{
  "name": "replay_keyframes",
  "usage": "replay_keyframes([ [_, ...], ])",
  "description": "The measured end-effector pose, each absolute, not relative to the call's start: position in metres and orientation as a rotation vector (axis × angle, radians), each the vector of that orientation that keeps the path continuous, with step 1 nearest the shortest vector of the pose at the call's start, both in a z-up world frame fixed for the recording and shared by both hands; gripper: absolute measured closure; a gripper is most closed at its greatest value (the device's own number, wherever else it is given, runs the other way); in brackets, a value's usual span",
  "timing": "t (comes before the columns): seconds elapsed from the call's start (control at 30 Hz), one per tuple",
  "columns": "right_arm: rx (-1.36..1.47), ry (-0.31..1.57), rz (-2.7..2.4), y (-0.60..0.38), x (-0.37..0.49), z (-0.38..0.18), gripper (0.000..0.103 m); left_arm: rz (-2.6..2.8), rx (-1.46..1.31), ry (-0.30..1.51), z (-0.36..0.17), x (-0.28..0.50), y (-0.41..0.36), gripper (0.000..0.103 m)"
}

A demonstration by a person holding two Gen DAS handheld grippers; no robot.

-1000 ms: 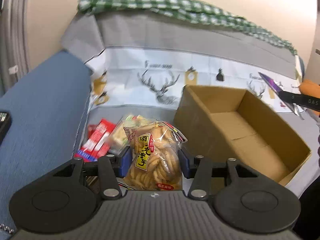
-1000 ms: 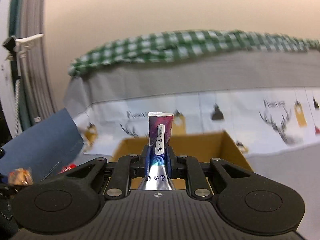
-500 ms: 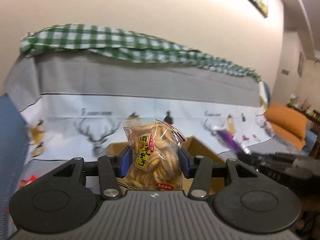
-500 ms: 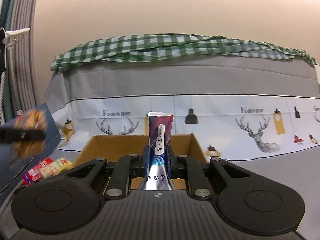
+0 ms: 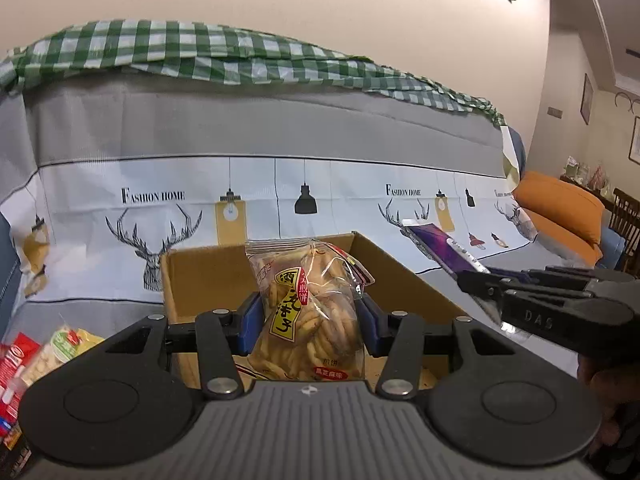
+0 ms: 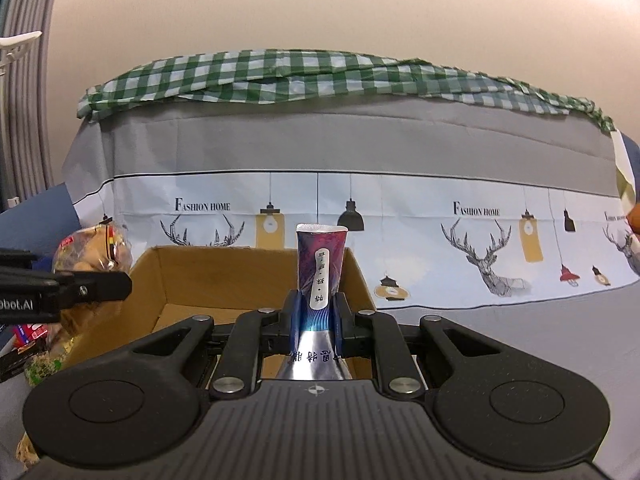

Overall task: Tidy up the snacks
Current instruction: 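Carry the cracker bag and tube packet over the cardboard box with both grippers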

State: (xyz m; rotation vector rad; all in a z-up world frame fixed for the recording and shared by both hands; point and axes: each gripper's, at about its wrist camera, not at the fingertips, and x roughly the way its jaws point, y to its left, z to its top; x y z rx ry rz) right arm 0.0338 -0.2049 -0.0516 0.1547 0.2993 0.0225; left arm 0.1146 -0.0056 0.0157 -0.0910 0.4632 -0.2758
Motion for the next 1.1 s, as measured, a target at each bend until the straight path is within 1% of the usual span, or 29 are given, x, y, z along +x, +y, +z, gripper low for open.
replay_keyframes([
  [0.3, 0.126, 0.314, 0.048, -0.193, 0.041, -0.054, 0.086, -0.261, -0.137, 0.475, 0.017, 0.119, -0.004, 0.049],
  [1.1, 0.132, 0.313, 0.045, -0.197, 0.041, -0.058, 0.086, -0.265, -0.153, 0.466, 0.016, 0.123, -0.010, 0.049],
])
